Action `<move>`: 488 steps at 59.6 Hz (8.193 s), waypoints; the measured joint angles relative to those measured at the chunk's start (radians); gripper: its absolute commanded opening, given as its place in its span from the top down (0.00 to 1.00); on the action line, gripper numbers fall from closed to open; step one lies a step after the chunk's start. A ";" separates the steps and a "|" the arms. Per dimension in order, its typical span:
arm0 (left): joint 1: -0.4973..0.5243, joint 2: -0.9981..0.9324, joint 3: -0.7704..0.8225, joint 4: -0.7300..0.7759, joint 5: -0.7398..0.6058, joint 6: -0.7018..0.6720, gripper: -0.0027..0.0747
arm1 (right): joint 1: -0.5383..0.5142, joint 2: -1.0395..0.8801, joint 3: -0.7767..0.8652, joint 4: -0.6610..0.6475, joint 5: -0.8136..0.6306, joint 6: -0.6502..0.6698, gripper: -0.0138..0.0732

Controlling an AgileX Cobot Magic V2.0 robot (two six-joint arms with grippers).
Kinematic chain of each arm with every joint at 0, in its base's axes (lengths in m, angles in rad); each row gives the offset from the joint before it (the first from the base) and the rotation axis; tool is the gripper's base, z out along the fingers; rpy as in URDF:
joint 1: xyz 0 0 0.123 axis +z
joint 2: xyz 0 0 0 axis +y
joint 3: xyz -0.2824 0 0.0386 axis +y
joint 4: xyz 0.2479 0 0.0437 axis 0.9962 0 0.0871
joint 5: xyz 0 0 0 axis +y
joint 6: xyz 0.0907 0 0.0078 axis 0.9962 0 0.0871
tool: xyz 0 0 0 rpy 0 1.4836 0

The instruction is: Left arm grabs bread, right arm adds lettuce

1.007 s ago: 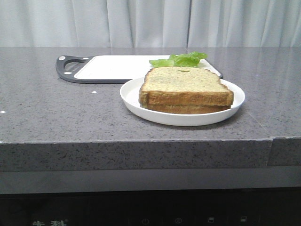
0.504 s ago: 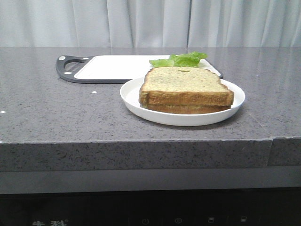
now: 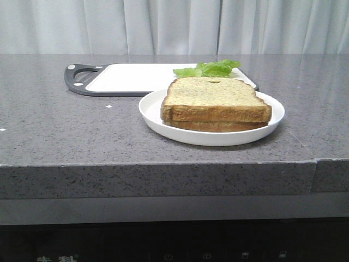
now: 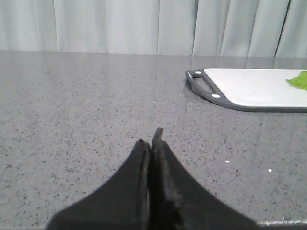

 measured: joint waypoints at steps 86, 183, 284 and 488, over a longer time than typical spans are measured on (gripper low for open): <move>-0.347 1.015 -0.843 -0.248 0.337 -0.006 0.14 | 0.000 0.365 -0.506 0.000 0.167 0.000 0.26; -0.614 1.708 -1.249 -0.302 0.392 -0.008 0.99 | 0.000 0.365 -0.506 -0.013 0.172 -0.002 0.26; -0.606 0.877 -0.793 0.980 0.320 -0.995 0.99 | 0.149 1.523 -1.189 -0.016 0.187 -0.141 0.26; -0.604 1.047 -0.875 0.596 0.222 -0.964 0.99 | 0.412 0.816 -0.897 0.051 0.278 -0.198 0.91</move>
